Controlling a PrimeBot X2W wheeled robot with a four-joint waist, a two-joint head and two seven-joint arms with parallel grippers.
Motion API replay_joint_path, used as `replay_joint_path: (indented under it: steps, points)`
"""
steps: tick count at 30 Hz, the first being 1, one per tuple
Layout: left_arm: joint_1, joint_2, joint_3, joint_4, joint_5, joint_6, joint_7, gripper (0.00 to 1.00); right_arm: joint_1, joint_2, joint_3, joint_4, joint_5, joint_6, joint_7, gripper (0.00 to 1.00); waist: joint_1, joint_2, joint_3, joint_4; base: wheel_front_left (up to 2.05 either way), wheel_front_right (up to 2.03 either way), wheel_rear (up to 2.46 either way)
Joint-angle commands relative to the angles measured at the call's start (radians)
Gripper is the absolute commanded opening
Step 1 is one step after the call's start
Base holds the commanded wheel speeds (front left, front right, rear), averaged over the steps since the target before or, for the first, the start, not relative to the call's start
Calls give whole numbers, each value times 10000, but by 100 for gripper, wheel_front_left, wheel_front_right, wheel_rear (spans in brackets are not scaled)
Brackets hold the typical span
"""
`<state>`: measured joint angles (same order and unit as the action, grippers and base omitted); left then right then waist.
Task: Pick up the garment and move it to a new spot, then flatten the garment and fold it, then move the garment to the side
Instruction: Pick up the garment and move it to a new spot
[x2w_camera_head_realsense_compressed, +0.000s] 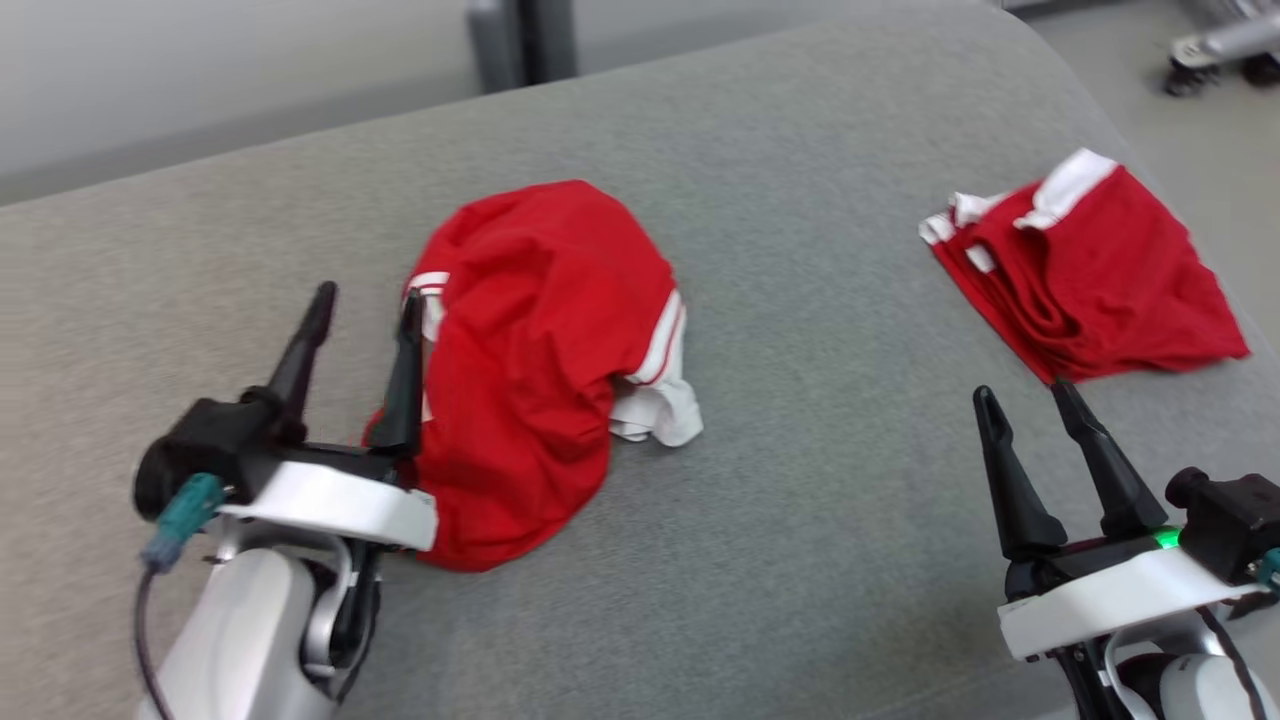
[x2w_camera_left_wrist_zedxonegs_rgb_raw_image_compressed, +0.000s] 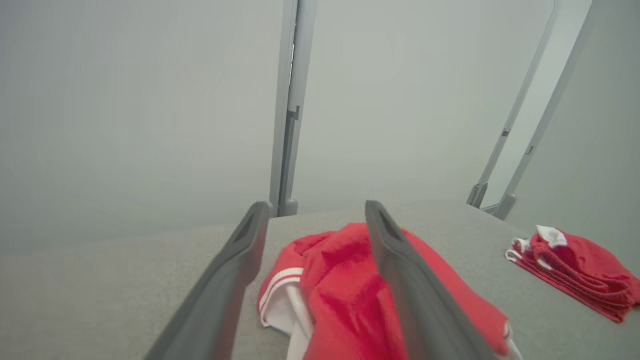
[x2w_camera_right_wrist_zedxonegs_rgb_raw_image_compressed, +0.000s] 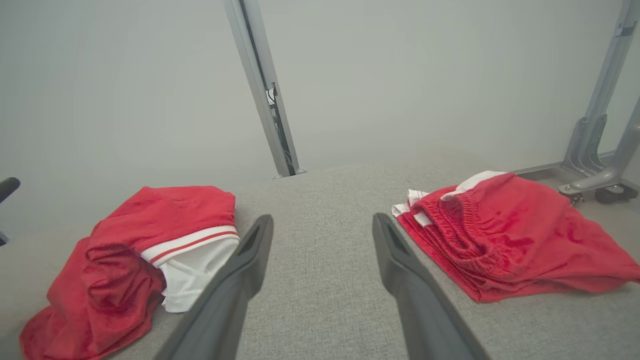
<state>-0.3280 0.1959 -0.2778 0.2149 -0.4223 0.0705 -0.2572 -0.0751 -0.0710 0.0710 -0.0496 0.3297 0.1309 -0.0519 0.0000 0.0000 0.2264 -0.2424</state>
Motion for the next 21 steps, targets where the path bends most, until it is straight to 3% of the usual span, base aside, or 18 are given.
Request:
replay_joint_path:
  steps: [1, 7, 14, 21]
  points:
    - [151, 65, 167, -123, -27, -3, -42, 100, 68, -68, -31, -35, -60, -3, 59, 100, 0, 0, -339, 496, 0, 0, 0]
    - [975, 301, 1282, -1362, 225, -205, -51, 100, 246, -236, -256, -188, -147, -3, 228, 100, 0, 0, -665, 1302, 0, 0, 0]
    - [2118, 602, 2446, -2196, 621, -545, -52, 100, 463, -361, -337, -321, -241, -3, 432, 100, 0, 0, -1091, 1728, 0, 0, 0]
    - [3290, 119, 3246, -2939, 849, -599, -55, 100, 820, -407, -423, -401, -240, -3, 606, 100, 0, 0, -1627, 1851, 0, 0, 0]
